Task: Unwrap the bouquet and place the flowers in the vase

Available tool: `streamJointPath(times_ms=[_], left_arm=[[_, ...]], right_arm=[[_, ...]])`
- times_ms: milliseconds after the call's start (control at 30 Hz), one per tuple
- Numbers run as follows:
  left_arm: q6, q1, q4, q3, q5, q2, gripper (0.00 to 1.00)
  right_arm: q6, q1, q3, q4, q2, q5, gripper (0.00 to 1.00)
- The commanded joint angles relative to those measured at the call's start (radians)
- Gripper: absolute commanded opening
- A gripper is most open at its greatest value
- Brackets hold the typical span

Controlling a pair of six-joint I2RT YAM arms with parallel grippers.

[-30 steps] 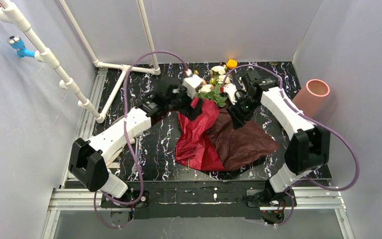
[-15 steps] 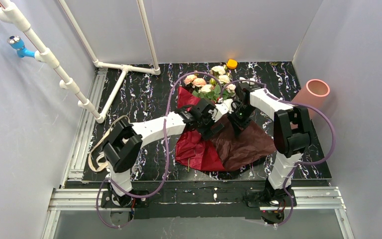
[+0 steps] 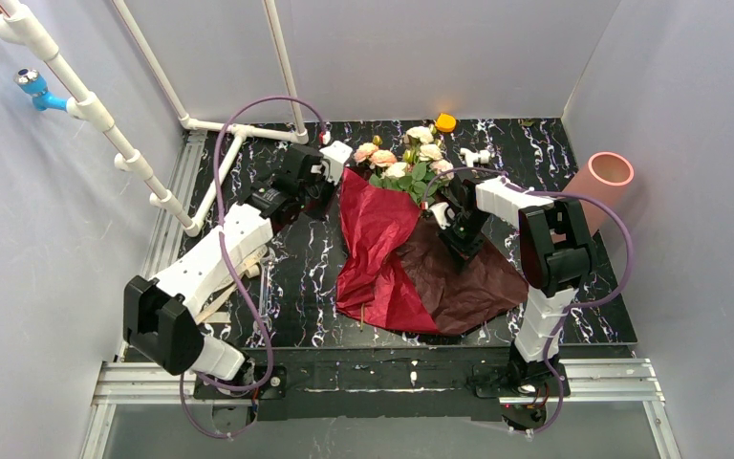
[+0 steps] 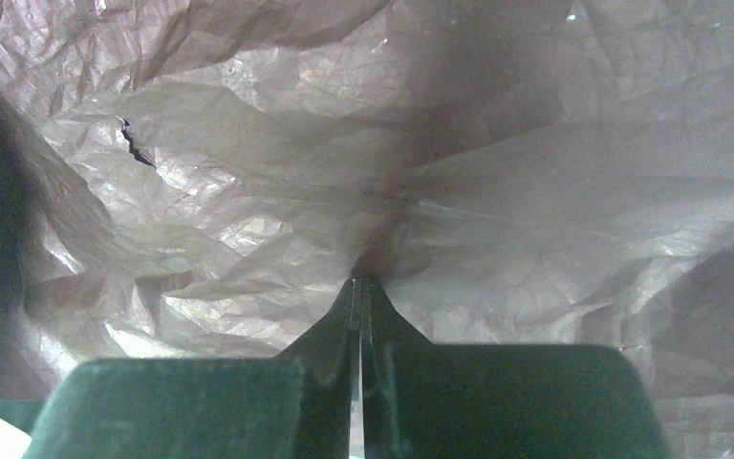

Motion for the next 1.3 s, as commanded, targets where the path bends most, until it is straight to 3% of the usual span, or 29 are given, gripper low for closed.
streamJointPath(times_ms=[0,67,200,467,667,867,1067,1267], left_arm=[[0.074,-0.072,0.009,-0.064,0.169,-0.071,0.53],[0.091,-0.153,0.047,-0.067,0.135,-0.049,0.65],[0.089,-0.278,0.101,-0.008,0.1,0.06,0.72],[0.094,-0.385,0.101,0.119,0.044,0.285,0.77],[0.086,-0.402,0.068,0.201,-0.152,0.438,0.74],[0.105,-0.392,0.09,0.16,-0.294,0.389,0.5],[0.071,-0.318,0.017,0.101,-0.283,0.243,0.02],[0.045,-0.17,-0.018,0.009,-0.279,0.098,0.0]], right_arm=[[-0.007,-0.005,-0.001,0.03,0.022,0.023,0.01],[-0.001,-0.006,0.001,0.027,0.022,0.018,0.01],[0.005,-0.006,0.0,0.03,0.027,0.017,0.01],[0.008,-0.006,0.015,0.031,0.042,0.023,0.01],[0.011,-0.006,0.028,0.041,0.05,0.04,0.01],[0.016,-0.006,0.031,0.052,0.063,0.045,0.01],[0.021,-0.006,0.029,0.058,0.073,0.028,0.01],[0.028,-0.004,0.02,0.061,0.069,0.011,0.01]])
